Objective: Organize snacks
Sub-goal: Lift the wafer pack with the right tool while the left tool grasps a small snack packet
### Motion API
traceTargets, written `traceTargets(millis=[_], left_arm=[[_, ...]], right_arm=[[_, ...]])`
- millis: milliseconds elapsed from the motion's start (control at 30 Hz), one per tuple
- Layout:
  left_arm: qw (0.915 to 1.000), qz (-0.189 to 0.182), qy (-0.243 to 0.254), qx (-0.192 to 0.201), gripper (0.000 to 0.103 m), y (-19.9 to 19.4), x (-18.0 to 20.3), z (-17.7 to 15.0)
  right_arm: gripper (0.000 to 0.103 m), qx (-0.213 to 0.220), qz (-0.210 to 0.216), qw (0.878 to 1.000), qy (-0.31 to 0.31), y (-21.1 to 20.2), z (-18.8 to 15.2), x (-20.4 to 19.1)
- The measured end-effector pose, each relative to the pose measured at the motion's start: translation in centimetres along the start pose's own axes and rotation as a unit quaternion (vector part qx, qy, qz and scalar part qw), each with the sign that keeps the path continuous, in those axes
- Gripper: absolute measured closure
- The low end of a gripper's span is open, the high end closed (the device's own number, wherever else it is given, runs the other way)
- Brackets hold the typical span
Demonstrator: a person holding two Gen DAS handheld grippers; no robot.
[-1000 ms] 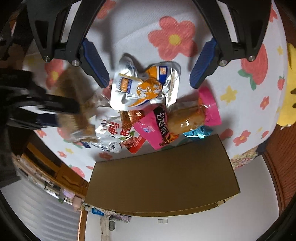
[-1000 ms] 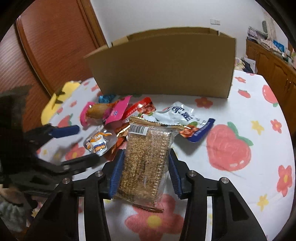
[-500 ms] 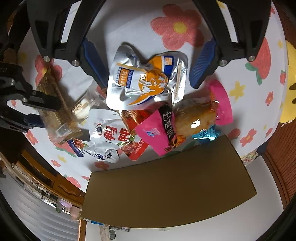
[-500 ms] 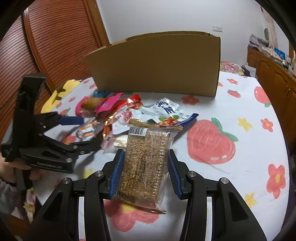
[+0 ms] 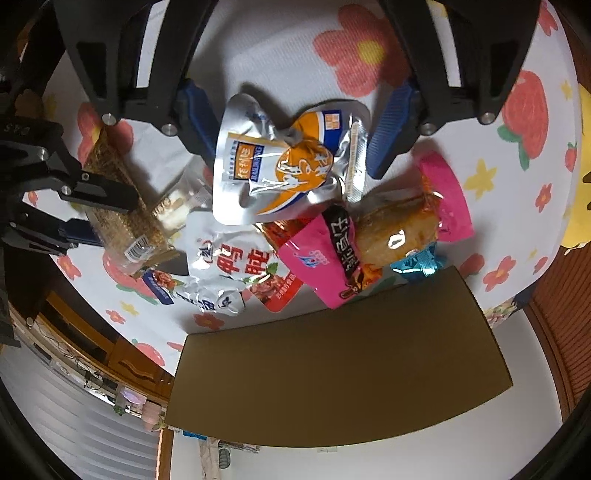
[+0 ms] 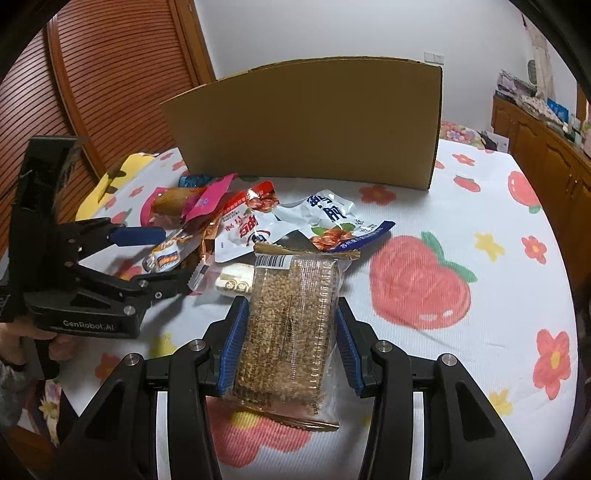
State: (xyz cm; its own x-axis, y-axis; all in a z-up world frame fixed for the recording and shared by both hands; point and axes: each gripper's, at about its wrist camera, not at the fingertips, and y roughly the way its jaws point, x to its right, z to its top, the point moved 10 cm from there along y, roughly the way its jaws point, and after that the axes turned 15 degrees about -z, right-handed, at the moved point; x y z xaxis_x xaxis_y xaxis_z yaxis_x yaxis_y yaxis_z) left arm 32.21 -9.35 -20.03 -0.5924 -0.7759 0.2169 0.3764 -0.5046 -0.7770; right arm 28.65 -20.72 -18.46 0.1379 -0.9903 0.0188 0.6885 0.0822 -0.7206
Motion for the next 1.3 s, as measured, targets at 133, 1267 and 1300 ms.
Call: traceTargets(millis=[133,1267,1300], left_arm=[[0.9993,0.007,0.032,0.016,0.052,-1.2,1.2,-0.2],[0.9967,0.028,0.05,0.058,0.095,-8.2,2.1,1.3],[0.9964,0.028,0.052,0.062,0.095,-8.4,2.4,1.4]], right_arm=[[0.057,-0.001,0.0,1.0,0.001,0.1,0.0,0.1],[0.058,-0.002,0.0,1.0,0.007,0.2,-0.1,0.1],[0.058,-0.002,0.001,1.0,0.007,0.2,-0.1,0.1]])
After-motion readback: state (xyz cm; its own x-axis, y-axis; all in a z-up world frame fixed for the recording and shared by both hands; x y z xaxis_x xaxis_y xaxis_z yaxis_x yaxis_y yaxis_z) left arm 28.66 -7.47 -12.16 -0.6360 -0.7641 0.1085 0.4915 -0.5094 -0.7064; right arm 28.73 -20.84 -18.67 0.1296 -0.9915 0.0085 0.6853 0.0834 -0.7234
